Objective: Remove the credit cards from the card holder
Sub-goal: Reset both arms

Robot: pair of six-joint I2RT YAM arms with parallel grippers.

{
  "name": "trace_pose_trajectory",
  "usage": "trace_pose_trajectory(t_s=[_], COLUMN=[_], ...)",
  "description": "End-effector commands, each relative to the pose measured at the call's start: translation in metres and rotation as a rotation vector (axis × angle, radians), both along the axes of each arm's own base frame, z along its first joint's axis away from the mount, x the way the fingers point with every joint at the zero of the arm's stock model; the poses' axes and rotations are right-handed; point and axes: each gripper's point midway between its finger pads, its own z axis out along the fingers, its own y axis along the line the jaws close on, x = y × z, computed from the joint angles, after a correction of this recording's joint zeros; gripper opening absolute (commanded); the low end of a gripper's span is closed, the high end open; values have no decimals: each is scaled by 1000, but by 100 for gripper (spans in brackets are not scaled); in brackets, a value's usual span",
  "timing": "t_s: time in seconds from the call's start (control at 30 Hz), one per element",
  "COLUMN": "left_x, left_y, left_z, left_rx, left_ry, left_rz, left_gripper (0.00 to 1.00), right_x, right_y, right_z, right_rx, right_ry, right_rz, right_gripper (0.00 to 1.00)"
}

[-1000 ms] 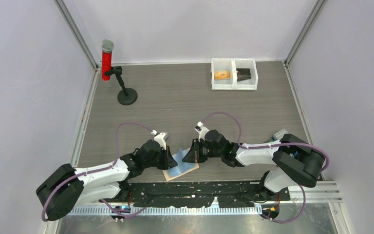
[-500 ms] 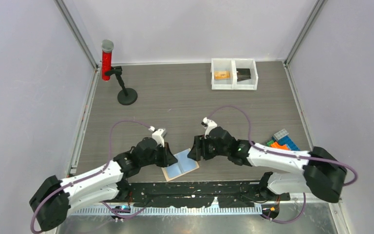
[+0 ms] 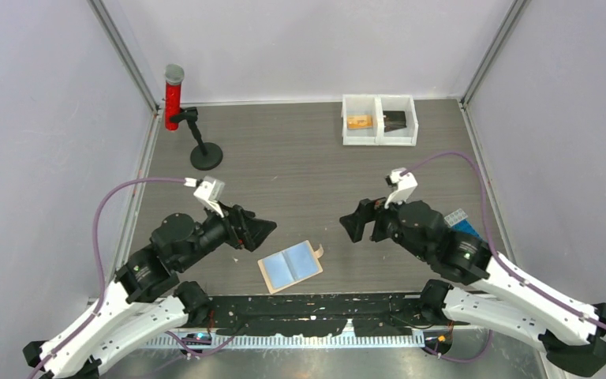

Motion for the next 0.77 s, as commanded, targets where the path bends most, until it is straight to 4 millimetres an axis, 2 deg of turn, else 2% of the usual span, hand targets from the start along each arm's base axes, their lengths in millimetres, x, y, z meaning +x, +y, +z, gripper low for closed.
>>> trace_pose_trajectory(t_s=[0.0,0.17,0.37,0.73], left_x=[-3,-5,-7,-13], left_y=[21,27,24,25], left_z=[3,9,9,11], left_rx=[73,42,17,-25], left_ry=[-22,-51,-56,-60], left_rz=[42,56,40,28], left_gripper=[98,99,99,99], right_x=[1,-6,-8,-5], right_y=[-27,-34,-40,-37], right_z=[32,53,65,62], right_rx=[30,123,155,155], right_ry=[-68,-114,-143,-134], right_rz=[-83,-81,-86,-95], right_gripper=[95,96,96,95])
